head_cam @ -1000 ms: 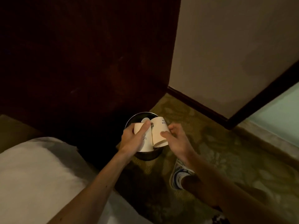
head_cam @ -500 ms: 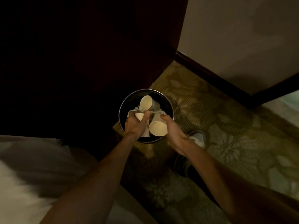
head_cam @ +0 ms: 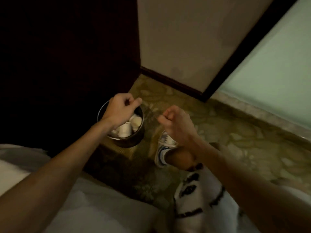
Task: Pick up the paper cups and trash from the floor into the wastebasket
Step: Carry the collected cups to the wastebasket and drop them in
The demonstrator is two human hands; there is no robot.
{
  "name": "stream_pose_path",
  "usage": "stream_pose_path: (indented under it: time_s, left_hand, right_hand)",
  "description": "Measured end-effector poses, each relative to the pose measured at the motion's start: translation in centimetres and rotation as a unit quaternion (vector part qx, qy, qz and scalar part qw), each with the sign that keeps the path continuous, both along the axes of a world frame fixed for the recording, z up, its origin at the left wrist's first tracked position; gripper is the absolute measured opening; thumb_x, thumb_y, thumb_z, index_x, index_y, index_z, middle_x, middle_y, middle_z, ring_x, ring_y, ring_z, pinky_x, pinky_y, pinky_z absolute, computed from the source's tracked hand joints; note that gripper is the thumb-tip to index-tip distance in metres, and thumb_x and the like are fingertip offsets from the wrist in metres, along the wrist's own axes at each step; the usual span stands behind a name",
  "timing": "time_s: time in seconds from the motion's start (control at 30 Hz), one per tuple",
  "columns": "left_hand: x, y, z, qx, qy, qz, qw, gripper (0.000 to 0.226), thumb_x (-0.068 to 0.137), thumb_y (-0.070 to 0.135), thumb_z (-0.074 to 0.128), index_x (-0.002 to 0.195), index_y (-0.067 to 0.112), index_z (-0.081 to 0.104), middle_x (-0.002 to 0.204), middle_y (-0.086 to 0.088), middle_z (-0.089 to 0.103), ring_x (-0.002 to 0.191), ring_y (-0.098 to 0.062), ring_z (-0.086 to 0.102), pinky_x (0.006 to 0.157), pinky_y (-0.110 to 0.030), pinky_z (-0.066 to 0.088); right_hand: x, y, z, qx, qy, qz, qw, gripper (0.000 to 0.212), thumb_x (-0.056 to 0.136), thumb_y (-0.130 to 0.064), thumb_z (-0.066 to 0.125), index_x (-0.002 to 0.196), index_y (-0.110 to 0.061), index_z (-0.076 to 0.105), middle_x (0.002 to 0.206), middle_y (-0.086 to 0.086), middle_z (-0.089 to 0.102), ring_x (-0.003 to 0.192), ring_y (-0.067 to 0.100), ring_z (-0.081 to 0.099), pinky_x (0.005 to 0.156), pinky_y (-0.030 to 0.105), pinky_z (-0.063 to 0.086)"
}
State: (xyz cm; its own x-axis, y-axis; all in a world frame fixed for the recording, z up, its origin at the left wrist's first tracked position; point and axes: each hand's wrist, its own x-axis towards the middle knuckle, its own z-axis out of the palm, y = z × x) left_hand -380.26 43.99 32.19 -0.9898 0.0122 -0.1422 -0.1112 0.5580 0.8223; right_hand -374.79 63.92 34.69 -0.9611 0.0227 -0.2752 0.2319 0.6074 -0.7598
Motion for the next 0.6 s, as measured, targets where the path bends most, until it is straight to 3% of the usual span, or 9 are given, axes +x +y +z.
stream_pose_path:
  time_s: [0.03, 0.13, 0.27, 0.4, 0.5, 0.6]
  left_hand:
    - [0.8, 1.2, 2.3, 0.008, 0.03, -0.035, 0.999, 0.044, 0.092, 0.04, 0.063, 0.059, 0.015, 0.048, 0.05, 0.01, 0.045, 0.049, -0.003, 0.045, 0.057, -0.029, 0.041]
    - [3.5, 5.5, 9.1, 0.032, 0.103, -0.126, 0.986, 0.047, 0.092, 0.041, 0.062, 0.061, 0.009, 0.046, 0.048, 0.01, 0.039, 0.046, -0.003, 0.039, 0.052, -0.021, 0.039]
    - [8.2, 14.7, 16.7, 0.055, 0.174, -0.238, 0.954, 0.048, 0.094, 0.038, 0.062, 0.059, 0.009, 0.045, 0.048, 0.011, 0.038, 0.047, -0.003, 0.037, 0.051, -0.019, 0.034]
    - [11.4, 24.8, 21.1, 0.029, 0.214, -0.357, 0.909, 0.051, 0.09, 0.048, 0.059, 0.059, 0.01, 0.046, 0.048, 0.01, 0.038, 0.047, -0.003, 0.036, 0.05, -0.017, 0.029]
    - [12.5, 32.4, 23.5, 0.025, 0.208, -0.45, 0.868, 0.053, 0.085, 0.056, 0.054, 0.058, 0.011, 0.045, 0.047, 0.008, 0.038, 0.046, -0.004, 0.036, 0.049, -0.022, 0.029]
    - [12.9, 41.3, 25.1, 0.015, 0.192, -0.531, 0.825, 0.055, 0.084, 0.06, 0.054, 0.06, 0.01, 0.043, 0.049, 0.009, 0.035, 0.047, -0.004, 0.034, 0.051, -0.03, 0.033]
  right_hand:
    - [1.5, 1.4, 2.3, 0.006, 0.03, -0.009, 0.999, 0.016, 0.081, -0.043, 0.06, 0.075, -0.03, 0.052, 0.061, -0.028, 0.059, 0.061, -0.01, 0.056, 0.049, 0.021, 0.035]
    - [5.8, 5.8, 8.4, 0.035, 0.101, -0.033, 0.994, 0.02, 0.075, -0.047, 0.059, 0.075, -0.028, 0.052, 0.058, -0.014, 0.056, 0.055, 0.003, 0.053, 0.055, 0.026, 0.037]
    - [12.8, 13.3, 14.3, 0.05, 0.168, -0.092, 0.98, 0.018, 0.075, -0.035, 0.065, 0.073, -0.022, 0.054, 0.056, -0.012, 0.052, 0.053, 0.004, 0.049, 0.056, 0.027, 0.036]
    - [19.9, 22.1, 16.3, 0.065, 0.167, -0.153, 0.972, 0.013, 0.079, -0.031, 0.069, 0.083, -0.026, 0.058, 0.064, -0.009, 0.057, 0.057, 0.003, 0.052, 0.058, 0.024, 0.043]
    - [23.8, 27.9, 17.2, 0.068, 0.169, -0.216, 0.959, 0.012, 0.085, -0.032, 0.068, 0.09, -0.028, 0.057, 0.066, -0.01, 0.057, 0.058, 0.0, 0.051, 0.055, 0.016, 0.042]
    - [26.6, 33.5, 18.3, 0.05, 0.175, -0.312, 0.932, 0.013, 0.088, -0.033, 0.067, 0.088, -0.027, 0.056, 0.066, -0.01, 0.055, 0.057, 0.0, 0.049, 0.053, 0.018, 0.044]
